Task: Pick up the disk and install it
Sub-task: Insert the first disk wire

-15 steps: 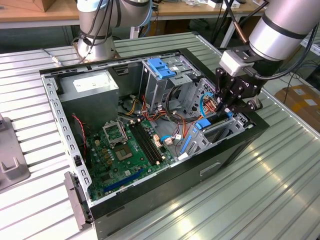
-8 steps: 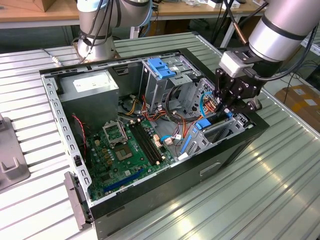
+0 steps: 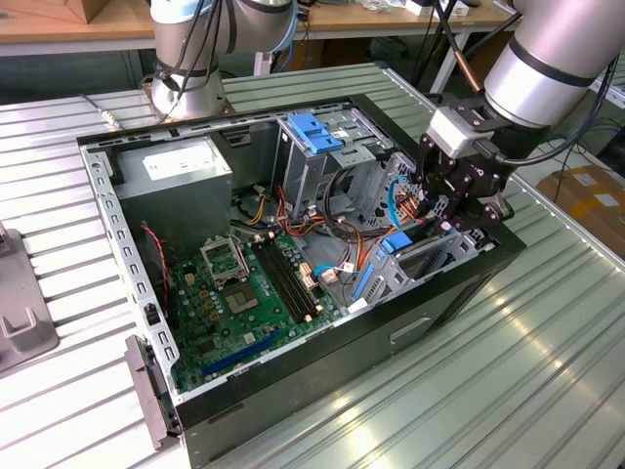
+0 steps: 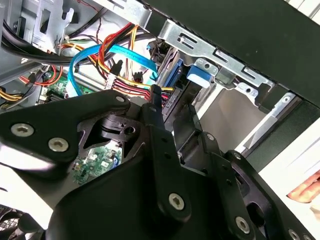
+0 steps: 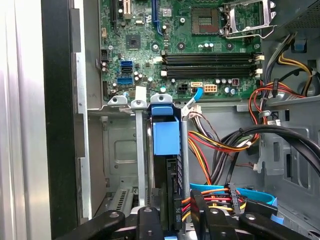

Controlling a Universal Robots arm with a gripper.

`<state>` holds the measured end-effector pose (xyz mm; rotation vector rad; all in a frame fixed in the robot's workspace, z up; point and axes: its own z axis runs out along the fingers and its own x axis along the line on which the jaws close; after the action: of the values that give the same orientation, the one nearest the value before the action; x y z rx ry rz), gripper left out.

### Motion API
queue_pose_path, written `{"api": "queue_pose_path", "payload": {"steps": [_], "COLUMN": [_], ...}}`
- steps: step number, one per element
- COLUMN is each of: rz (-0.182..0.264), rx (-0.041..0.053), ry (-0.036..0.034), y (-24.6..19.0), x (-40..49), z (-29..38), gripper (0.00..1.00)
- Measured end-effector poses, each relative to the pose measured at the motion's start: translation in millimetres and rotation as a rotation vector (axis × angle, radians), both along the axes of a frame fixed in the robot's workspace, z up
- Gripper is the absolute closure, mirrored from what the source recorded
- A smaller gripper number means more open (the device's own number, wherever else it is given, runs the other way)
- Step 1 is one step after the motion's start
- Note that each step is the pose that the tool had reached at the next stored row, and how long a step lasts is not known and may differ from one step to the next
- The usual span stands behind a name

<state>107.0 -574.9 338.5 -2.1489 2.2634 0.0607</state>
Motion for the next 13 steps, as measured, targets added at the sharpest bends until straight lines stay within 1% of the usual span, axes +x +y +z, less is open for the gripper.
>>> {"api": "queue_pose_path", "payload": {"steps": [2,3,4,6,7,8,9,11,13], "rz": [0.000,0.000,0.000,0.000,0.000,0.000,0.000,0.000,0.000], "rx": [0.0012,0.0047,0.0109,0.0200,0.0271,0.0317,0.0386,0.0496,0.0565], "ry": [0.0000,0.0000,0.0000,0.0000,0.0000,-0.0001,0.0000,0.0002,0.0009], "y": [0.0,0.0,0.0,0.0,0.0,0.0,0.0,0.0,0.0], "x": [0.0,0.0,0.0,0.0,0.0,0.0,0.0,0.0,0.1], "z": [3.5,8.5,14.4,18.9,21.4,23.0,25.0,26.3,26.2], "gripper": [0.63,0.63,0.63,0.63,0.63,0.63,0.63,0.63,0.63]}}
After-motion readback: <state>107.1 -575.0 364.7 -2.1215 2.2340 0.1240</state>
